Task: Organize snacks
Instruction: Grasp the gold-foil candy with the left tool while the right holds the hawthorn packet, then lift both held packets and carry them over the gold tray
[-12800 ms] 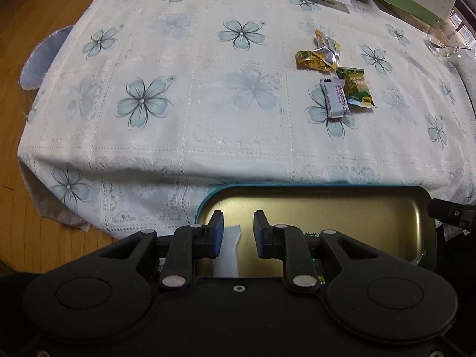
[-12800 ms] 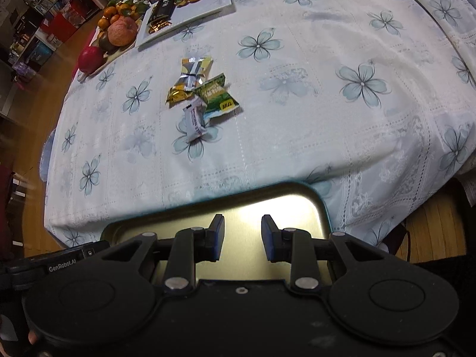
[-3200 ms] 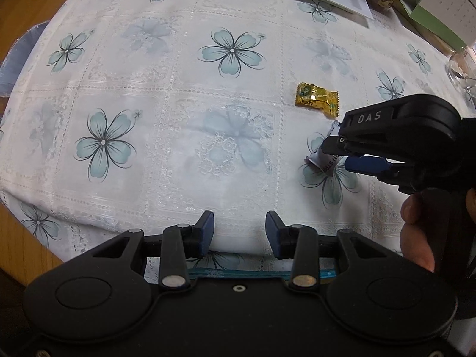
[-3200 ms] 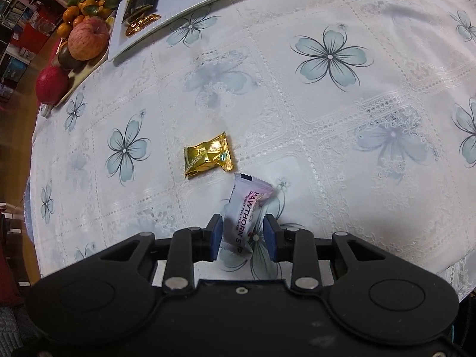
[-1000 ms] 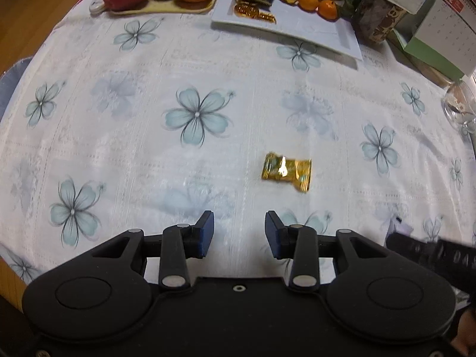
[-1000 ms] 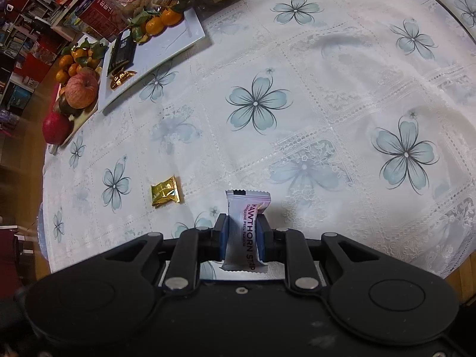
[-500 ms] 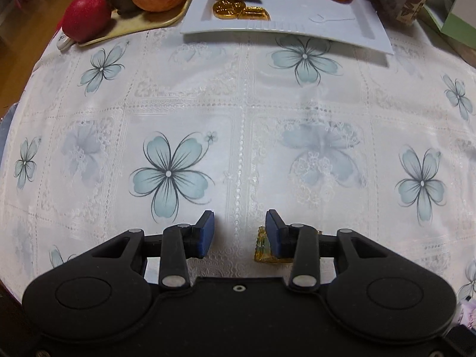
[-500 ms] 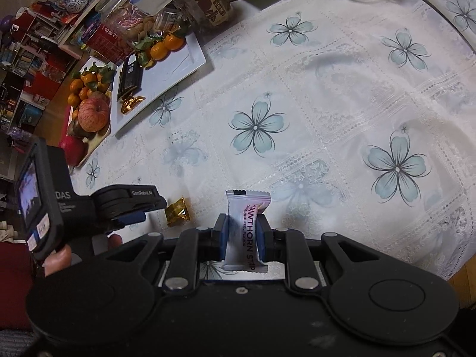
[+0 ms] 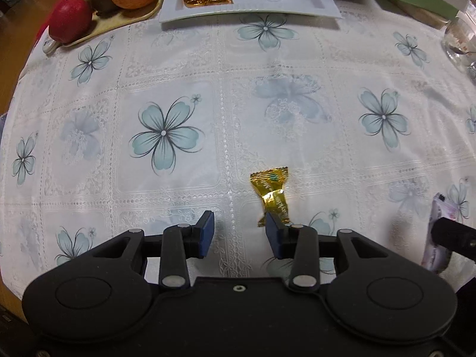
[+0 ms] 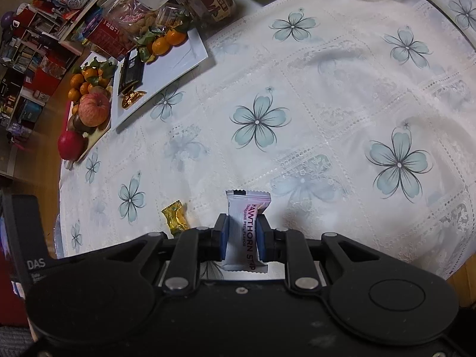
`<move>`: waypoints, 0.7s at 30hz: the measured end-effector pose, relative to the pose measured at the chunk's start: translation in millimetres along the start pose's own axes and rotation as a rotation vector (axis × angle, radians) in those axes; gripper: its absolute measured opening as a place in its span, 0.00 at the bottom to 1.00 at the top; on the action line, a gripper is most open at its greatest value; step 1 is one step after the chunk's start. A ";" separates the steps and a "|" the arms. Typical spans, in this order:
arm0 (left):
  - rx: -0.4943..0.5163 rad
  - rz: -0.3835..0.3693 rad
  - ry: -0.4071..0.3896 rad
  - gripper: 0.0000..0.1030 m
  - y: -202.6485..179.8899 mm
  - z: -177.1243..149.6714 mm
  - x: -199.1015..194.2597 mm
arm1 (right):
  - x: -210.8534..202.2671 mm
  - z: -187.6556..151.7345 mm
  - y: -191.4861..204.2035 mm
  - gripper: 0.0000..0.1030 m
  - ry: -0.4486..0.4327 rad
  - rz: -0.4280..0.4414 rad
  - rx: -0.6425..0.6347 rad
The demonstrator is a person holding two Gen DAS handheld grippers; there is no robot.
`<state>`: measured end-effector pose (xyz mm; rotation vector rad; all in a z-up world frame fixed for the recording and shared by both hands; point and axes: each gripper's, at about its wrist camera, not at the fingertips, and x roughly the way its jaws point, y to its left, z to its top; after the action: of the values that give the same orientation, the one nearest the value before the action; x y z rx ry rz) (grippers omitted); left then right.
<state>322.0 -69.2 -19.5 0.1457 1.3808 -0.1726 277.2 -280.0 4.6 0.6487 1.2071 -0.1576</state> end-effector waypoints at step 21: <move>-0.041 -0.016 0.080 0.42 -22.4 24.3 42.0 | 11.6 -0.9 4.9 0.20 0.050 -0.064 -0.044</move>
<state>348.3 -97.6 -56.4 0.1079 1.4641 -0.1528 282.9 -272.9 -4.3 0.5789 1.2763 -0.1690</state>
